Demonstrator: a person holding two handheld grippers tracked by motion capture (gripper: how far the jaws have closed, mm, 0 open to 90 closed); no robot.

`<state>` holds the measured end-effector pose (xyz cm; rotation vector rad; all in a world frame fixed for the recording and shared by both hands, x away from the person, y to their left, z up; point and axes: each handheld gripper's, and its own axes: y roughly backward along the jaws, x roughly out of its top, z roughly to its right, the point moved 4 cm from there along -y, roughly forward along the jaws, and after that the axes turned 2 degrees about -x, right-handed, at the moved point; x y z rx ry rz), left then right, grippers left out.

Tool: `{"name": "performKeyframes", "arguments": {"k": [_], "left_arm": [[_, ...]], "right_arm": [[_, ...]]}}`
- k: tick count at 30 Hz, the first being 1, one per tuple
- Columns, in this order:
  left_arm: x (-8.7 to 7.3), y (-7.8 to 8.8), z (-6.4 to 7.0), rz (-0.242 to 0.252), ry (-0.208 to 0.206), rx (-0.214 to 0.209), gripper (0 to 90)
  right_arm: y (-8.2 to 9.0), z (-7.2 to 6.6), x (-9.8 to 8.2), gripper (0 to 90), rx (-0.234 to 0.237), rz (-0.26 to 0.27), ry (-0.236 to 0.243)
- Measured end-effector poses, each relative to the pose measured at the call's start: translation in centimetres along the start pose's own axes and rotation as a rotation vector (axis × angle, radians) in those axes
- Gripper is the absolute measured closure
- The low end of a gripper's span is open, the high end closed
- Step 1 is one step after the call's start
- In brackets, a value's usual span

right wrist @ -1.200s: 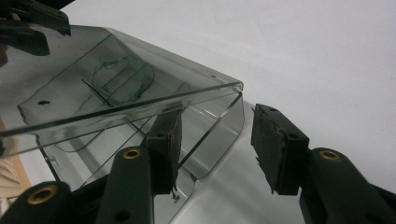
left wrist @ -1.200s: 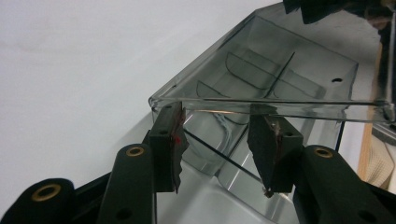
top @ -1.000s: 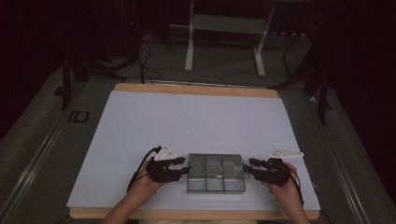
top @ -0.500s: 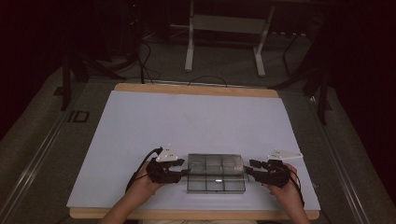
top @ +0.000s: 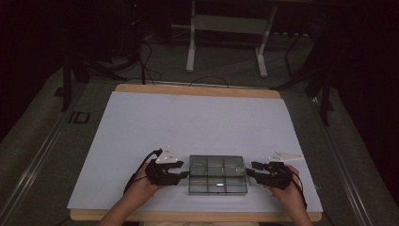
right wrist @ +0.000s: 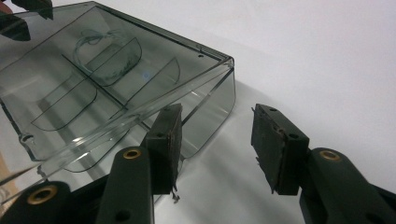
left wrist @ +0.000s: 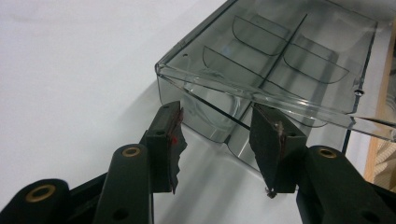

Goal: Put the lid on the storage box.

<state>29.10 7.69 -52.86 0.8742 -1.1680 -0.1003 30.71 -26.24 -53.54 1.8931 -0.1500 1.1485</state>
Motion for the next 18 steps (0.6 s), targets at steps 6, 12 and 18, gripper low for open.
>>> {"name": "performKeyframes", "arguments": {"k": [6,12,18], "left_arm": [[-0.19,-0.35,-0.05,-0.011,0.002,-0.01,52.4],[-0.14,-0.63,0.08,-0.029,-0.014,-0.016,52.4],[-0.39,-0.58,-0.15,-0.04,-0.009,-0.01,52.4]], "right_arm": [[-0.11,0.03,-0.13,53.0,-0.011,-0.015,0.004],[-0.26,-0.11,-0.09,52.9,-0.025,-0.027,0.021],[-0.36,-0.01,-0.19,52.7,-0.031,-0.036,0.019]]}}
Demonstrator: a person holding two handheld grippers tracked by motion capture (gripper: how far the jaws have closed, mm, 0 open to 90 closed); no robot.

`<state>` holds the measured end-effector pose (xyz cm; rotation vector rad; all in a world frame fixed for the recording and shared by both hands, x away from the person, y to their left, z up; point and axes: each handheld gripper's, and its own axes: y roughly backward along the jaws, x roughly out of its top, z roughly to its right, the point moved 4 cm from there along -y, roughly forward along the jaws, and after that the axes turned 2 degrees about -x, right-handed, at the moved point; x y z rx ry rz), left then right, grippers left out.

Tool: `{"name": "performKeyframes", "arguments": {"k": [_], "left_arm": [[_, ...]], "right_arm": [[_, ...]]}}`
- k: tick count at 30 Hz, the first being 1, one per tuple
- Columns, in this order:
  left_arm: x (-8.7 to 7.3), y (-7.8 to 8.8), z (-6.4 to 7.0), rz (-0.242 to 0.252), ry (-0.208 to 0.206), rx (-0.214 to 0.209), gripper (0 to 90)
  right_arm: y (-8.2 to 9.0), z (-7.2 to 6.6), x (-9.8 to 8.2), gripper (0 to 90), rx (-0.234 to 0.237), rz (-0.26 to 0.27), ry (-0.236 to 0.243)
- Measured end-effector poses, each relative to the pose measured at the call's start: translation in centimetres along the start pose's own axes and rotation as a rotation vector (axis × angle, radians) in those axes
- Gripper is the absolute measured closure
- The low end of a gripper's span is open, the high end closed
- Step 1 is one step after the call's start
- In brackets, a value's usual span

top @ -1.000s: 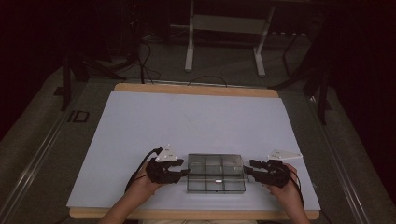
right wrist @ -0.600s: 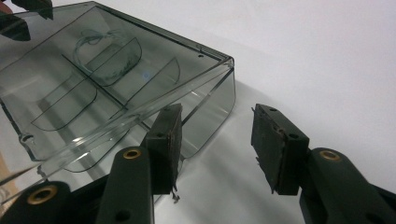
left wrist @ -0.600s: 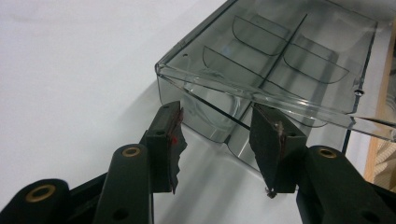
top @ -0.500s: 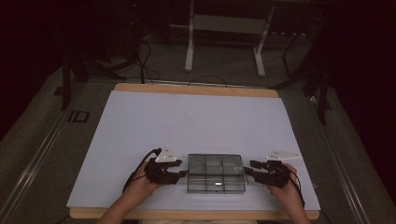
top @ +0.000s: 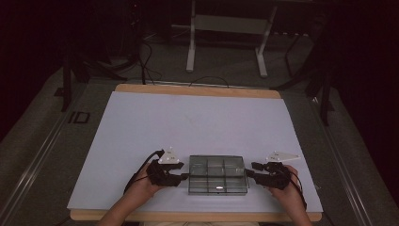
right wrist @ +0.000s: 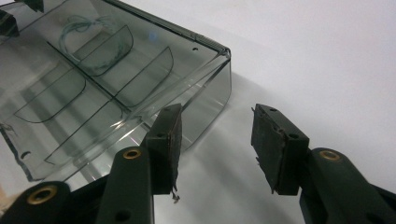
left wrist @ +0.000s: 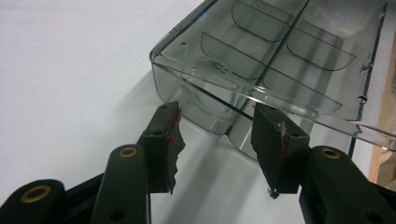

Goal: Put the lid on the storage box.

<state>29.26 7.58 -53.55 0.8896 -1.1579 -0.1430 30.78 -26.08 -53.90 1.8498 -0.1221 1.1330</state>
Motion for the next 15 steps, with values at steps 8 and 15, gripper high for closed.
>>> {"name": "performKeyframes", "arguments": {"k": [8,15], "left_arm": [[-0.9,-0.4,-0.6,-0.021,0.012,0.015,49.6],[-1.1,-0.1,-1.1,-0.007,0.028,0.013,48.1]], "right_arm": [[-0.1,0.4,0.0,51.5,-0.006,0.005,-0.014],[0.2,0.6,0.3,51.0,-0.012,0.019,-0.018]]}}
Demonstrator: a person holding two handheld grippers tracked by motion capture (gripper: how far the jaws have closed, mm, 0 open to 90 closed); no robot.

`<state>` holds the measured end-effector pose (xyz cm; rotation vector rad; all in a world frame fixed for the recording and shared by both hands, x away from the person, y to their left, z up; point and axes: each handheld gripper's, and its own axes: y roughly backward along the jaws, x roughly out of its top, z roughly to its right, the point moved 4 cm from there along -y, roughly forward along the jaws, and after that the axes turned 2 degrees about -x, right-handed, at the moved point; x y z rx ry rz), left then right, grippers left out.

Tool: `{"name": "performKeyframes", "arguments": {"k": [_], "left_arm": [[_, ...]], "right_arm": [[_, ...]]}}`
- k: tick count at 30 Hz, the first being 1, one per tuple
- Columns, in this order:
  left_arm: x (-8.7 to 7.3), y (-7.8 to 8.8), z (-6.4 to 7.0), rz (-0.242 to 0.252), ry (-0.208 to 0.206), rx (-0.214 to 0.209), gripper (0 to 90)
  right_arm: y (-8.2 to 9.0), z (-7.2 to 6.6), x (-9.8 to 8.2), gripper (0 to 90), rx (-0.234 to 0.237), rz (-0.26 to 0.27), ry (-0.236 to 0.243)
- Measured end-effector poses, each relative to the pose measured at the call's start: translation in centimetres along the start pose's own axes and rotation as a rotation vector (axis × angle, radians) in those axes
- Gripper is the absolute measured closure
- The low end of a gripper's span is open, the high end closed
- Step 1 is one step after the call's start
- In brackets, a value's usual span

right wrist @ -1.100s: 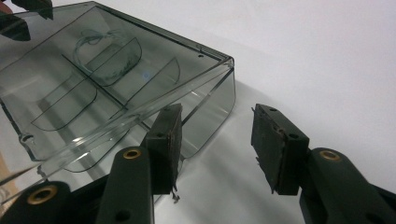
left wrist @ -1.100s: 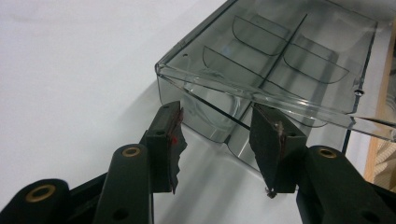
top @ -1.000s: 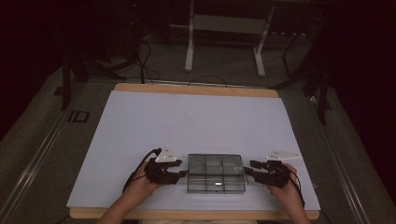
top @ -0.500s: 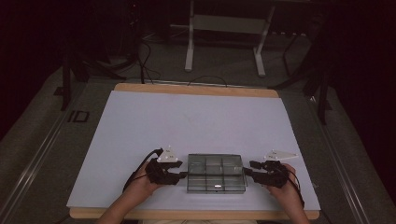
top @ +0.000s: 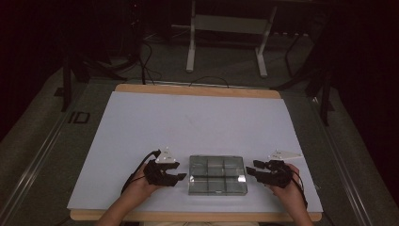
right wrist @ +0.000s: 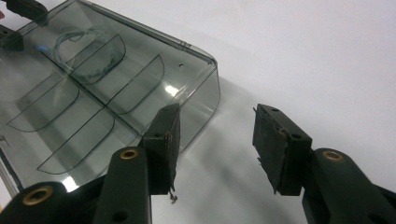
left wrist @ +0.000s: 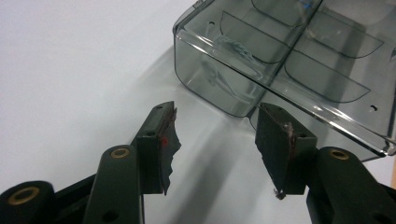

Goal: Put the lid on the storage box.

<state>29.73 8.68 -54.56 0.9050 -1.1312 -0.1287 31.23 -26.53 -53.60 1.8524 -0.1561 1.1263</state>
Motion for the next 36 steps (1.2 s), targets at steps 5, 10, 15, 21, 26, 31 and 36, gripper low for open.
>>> {"name": "performKeyframes", "arguments": {"k": [5,10,15,21,26,31,36], "left_arm": [[0.1,0.3,-0.2,0.022,0.007,-0.011,48.0],[0.2,0.6,-0.5,0.047,0.027,-0.015,42.7],[0.3,0.8,-0.9,0.056,0.053,-0.008,39.5],[0.1,1.3,-1.3,0.093,0.085,-0.062,23.8],[-0.1,2.0,-1.7,0.14,0.089,-0.07,16.9],[-0.4,2.0,-2.3,0.148,0.121,-0.061,6.8],[-0.8,2.1,-2.7,0.157,0.113,-0.042,2.1]], "right_arm": [[0.0,0.2,0.2,50.5,0.001,0.01,-0.005],[0.1,0.3,0.4,48.0,0.006,0.025,-0.004],[0.3,0.5,0.7,44.8,0.003,0.04,-0.005],[0.4,0.9,0.8,39.3,-0.009,0.058,-0.01],[0.6,1.1,0.8,35.9,-0.021,0.071,-0.008],[0.7,1.1,0.8,31.1,-0.024,0.091,-0.007],[0.8,1.3,0.7,24.9,-0.017,0.095,-0.003]]}}
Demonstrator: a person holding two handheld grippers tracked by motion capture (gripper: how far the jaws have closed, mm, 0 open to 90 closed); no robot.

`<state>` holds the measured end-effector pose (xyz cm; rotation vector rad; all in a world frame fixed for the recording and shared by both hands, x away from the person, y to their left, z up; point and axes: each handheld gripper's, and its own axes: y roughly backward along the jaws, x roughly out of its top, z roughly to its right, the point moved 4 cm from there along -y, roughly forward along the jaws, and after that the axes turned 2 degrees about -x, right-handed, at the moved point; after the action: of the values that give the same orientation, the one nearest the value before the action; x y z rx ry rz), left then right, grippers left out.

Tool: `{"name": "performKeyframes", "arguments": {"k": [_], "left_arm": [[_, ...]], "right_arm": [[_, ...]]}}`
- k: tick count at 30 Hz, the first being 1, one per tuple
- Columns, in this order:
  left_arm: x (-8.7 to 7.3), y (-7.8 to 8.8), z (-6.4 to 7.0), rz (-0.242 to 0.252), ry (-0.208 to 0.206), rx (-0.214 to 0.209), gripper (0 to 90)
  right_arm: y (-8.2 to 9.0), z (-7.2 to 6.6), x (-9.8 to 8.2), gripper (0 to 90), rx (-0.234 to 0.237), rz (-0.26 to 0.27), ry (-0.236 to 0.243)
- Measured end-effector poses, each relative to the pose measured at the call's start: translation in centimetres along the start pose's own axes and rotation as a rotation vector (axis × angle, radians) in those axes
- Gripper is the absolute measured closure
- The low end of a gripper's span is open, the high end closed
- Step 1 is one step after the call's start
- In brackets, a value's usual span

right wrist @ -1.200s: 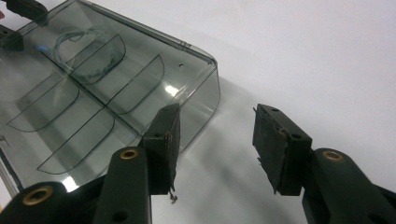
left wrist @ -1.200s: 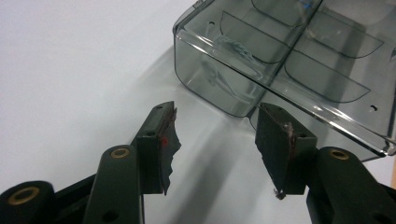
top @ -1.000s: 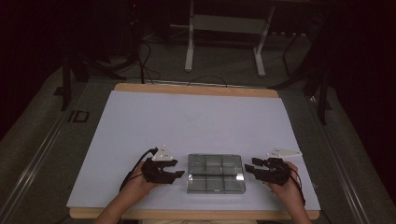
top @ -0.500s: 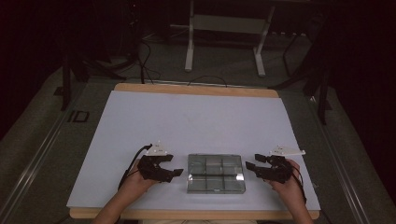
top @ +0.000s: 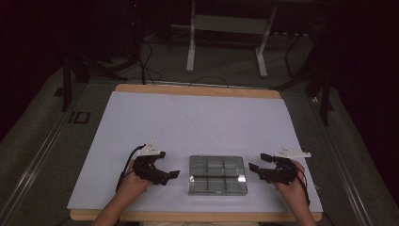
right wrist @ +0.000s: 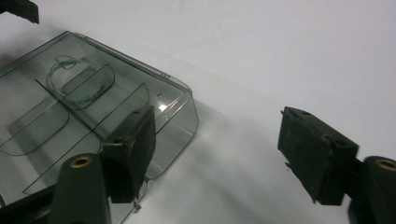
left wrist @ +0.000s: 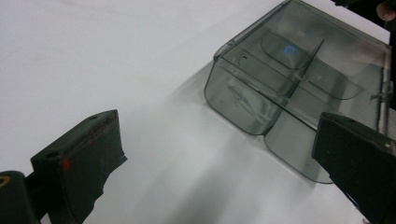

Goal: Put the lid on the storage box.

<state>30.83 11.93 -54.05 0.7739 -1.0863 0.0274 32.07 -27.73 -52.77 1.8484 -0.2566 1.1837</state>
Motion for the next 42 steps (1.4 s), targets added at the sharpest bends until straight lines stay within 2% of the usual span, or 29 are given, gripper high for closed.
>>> {"name": "performKeyframes", "arguments": {"k": [2,4,6,8,10,17,29,42], "left_arm": [[-0.1,0.0,-0.1,0.001,-0.003,0.014,1.9],[-0.3,0.0,-0.1,-0.004,-0.011,0.026,2.0],[-0.4,0.0,-0.2,-0.005,-0.013,0.031,2.0],[-0.5,0.0,-0.3,-0.01,-0.026,0.045,2.0],[-0.6,0.0,-0.3,-0.002,-0.031,0.039,2.0],[-1.0,0.1,-0.4,-0.006,-0.051,0.059,2.0],[-1.6,0.8,-0.9,0.016,-0.038,0.075,2.0],[-2.7,1.9,-1.6,0.015,-0.018,0.102,2.0]], "right_arm": [[-0.1,0.1,-0.1,19.8,0.0,-0.004,0.018],[-0.2,0.1,-0.3,19.9,-0.002,-0.004,0.02],[-0.3,0.1,-0.4,18.1,-0.008,-0.01,0.044],[-0.3,0.1,-0.5,17.0,0.002,-0.005,0.032],[-0.3,0.2,-0.6,16.3,-0.004,-0.004,0.032],[-0.4,0.6,-1.2,15.6,-0.02,-0.004,0.037],[-0.2,2.1,-2.5,15.3,-0.059,-0.008,0.028],[0.7,3.4,-3.6,15.1,-0.104,-0.004,0.016]]}}
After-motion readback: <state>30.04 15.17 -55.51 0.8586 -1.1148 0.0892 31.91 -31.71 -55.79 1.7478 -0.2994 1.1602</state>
